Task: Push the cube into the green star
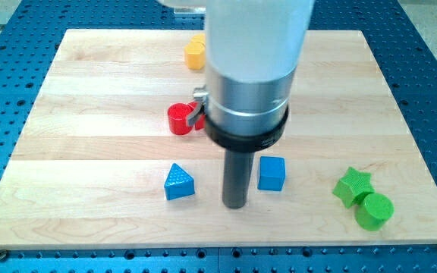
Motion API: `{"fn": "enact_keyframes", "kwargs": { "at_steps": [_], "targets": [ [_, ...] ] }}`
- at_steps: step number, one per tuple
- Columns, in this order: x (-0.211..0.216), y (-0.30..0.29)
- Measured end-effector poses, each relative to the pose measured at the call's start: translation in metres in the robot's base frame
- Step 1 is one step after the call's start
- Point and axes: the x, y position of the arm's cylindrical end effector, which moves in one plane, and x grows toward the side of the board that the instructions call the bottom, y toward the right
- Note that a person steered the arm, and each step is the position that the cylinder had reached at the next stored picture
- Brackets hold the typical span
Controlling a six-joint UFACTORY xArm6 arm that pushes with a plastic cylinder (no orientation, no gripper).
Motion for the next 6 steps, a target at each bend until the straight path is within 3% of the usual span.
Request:
{"fn": "enact_keyframes", "kwargs": {
  "at_steps": [2, 3, 6],
  "targets": [
    [-0.001, -0.019],
    [-0.048, 0.02],
    [-0.04, 0.159]
  ]
}}
